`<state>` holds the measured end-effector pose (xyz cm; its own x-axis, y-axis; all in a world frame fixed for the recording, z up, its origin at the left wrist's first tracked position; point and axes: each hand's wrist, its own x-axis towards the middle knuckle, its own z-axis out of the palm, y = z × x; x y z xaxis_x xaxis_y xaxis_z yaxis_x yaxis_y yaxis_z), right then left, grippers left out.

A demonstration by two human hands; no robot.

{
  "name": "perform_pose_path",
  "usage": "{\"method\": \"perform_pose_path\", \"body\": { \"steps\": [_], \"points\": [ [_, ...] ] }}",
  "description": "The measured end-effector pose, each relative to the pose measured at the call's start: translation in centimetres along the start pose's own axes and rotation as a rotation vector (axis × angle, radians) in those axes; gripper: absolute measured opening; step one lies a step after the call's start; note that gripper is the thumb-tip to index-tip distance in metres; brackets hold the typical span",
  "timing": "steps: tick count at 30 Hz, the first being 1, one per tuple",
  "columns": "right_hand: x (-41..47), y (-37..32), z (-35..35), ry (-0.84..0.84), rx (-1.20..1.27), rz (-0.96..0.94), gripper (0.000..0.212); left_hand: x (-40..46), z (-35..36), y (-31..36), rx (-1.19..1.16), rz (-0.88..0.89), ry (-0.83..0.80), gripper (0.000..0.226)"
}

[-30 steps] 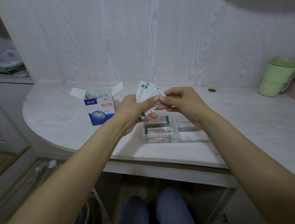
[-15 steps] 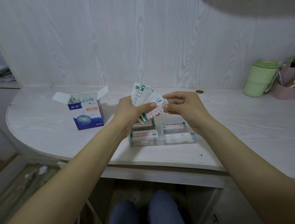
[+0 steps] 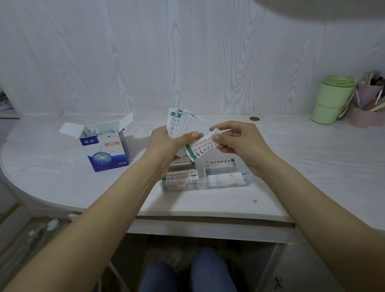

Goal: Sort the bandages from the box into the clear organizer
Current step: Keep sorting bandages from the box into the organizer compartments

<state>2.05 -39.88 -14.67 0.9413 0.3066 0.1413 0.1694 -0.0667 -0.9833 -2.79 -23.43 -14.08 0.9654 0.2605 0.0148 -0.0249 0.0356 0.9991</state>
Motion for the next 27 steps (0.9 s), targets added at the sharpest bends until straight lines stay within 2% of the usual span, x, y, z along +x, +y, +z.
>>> {"method": "perform_pose_path", "body": {
  "steps": [3,10,13,16,27],
  "points": [
    [0.2,0.2,-0.5,-0.001,-0.003,0.017,0.006,0.2,0.2,0.1,0.019,-0.005,0.021,0.017],
    [1.2,1.1,-2.5,0.149,-0.02,0.111,0.009,1.2,0.4,0.3,-0.003,0.014,0.032,0.024],
    [1.5,2.1,-3.0,0.218,-0.274,0.125,0.008,1.6,0.7,-0.2,0.042,0.018,0.015,0.03],
    [1.6,2.6,-2.9,0.14,-0.576,0.106,0.008,1.9,0.9,-0.6,0.032,-0.003,0.011,0.027],
    [2.3,2.3,-1.0,-0.013,-0.964,0.06,0.008,1.7,0.3,-0.9,0.031,-0.008,0.009,0.031]
  ]
}}
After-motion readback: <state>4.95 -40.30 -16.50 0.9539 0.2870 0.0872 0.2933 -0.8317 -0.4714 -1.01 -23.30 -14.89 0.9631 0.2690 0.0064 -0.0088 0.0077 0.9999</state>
